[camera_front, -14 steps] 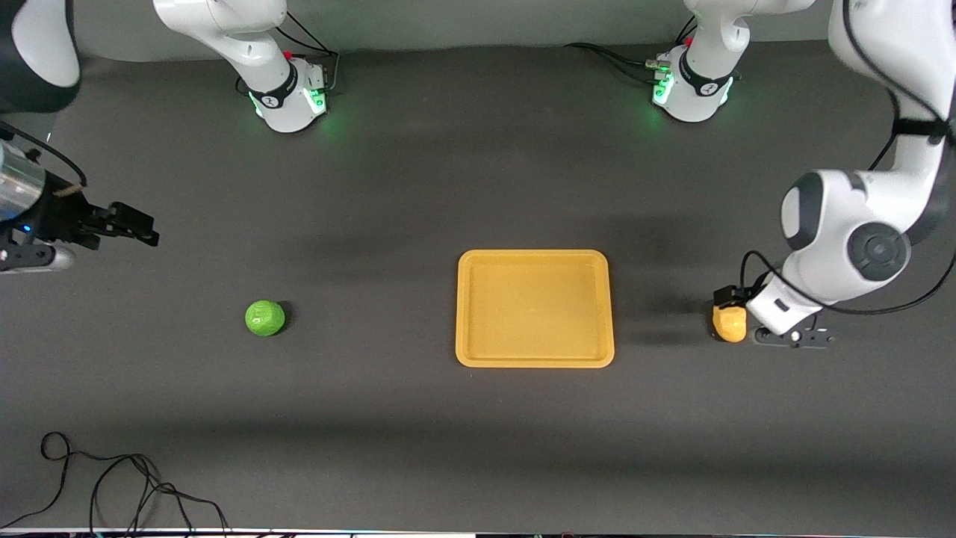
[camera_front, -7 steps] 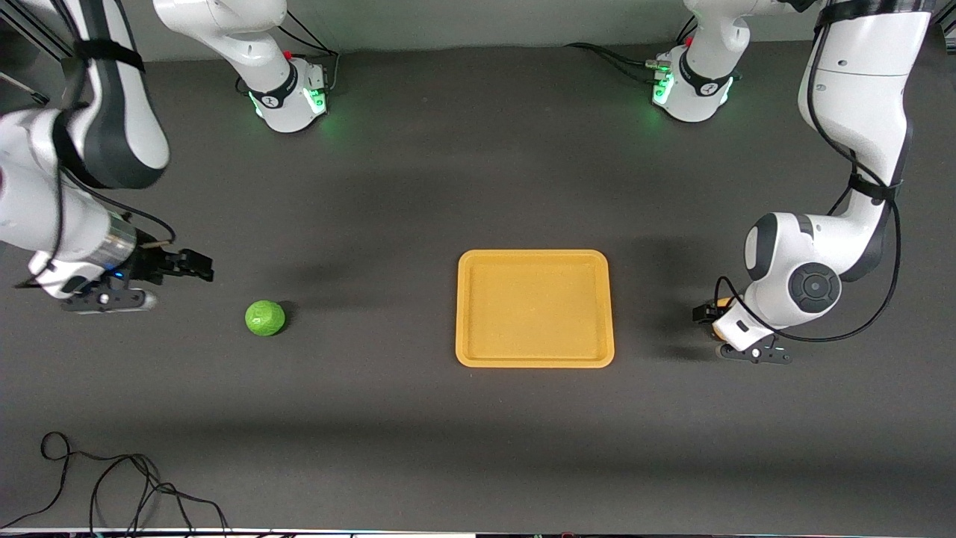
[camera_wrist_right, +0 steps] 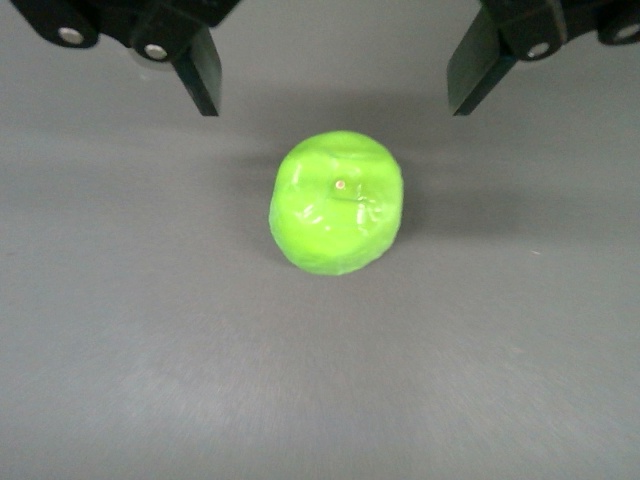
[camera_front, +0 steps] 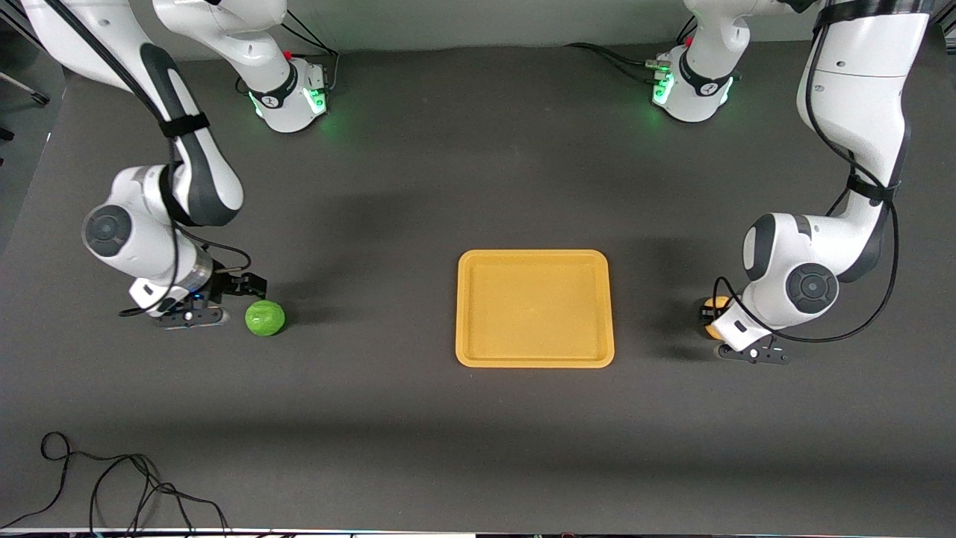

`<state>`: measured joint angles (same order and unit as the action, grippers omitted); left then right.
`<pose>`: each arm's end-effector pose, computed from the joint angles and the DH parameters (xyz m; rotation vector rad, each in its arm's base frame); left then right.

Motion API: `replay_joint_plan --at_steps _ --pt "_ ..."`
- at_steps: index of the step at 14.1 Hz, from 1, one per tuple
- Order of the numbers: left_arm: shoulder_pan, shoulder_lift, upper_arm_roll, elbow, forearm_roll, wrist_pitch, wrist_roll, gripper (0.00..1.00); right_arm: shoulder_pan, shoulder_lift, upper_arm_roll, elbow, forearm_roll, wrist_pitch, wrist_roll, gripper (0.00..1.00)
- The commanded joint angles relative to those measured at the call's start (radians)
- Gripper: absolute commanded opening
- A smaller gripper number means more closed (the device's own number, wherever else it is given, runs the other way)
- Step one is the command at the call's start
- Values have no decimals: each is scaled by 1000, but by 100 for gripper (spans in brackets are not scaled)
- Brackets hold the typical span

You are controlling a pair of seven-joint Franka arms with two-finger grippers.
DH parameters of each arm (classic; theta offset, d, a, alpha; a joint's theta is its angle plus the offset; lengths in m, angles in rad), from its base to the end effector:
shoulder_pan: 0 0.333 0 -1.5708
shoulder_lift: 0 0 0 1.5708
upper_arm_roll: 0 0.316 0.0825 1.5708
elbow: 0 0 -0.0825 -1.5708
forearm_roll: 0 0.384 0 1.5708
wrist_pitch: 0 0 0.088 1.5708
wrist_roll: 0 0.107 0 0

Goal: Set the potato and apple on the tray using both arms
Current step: 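Reach the left gripper to the potato while the right gripper reaches the apple, then carry the potato onto the tray while the right gripper lifts the apple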

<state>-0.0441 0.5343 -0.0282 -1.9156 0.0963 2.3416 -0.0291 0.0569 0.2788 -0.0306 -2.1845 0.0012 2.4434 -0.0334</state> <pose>0.6149 -0.0425 0.2041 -3.0764 0.1707 0.1618 0.5571 0.0147 0.2582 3.1324 0.0938 -0.0310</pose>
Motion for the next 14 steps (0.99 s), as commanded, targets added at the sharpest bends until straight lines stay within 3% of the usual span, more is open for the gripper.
replay_joint_plan --at_steps 1,4,8,9,10,11,12,14 --pt "-42 -89 -4 6 2 -137 -89 26 9 54 -8 5 2 78 0 100" --pt "-105 -158 -22 53 -85 -245 -188 25 8 101 -8 8 2 155 3 100" --pt "-256 -103 -49 119 -128 -208 -440 25 11 145 -8 12 2 233 70 98" --pt "-285 -85 -49 124 -128 -176 -483 25 11 152 -8 26 2 232 101 85" --pt "-307 -65 -49 124 -128 -138 -515 25 17 152 -8 32 2 226 105 64" --pt "-324 -45 -49 124 -128 -105 -541 25 24 145 -8 37 0 221 105 50" --pt "-339 -25 -49 127 -122 -84 -567 26 26 135 -8 43 0 206 105 41" --pt "-358 10 -49 128 -122 -65 -586 28 26 87 -8 69 0 102 105 38"
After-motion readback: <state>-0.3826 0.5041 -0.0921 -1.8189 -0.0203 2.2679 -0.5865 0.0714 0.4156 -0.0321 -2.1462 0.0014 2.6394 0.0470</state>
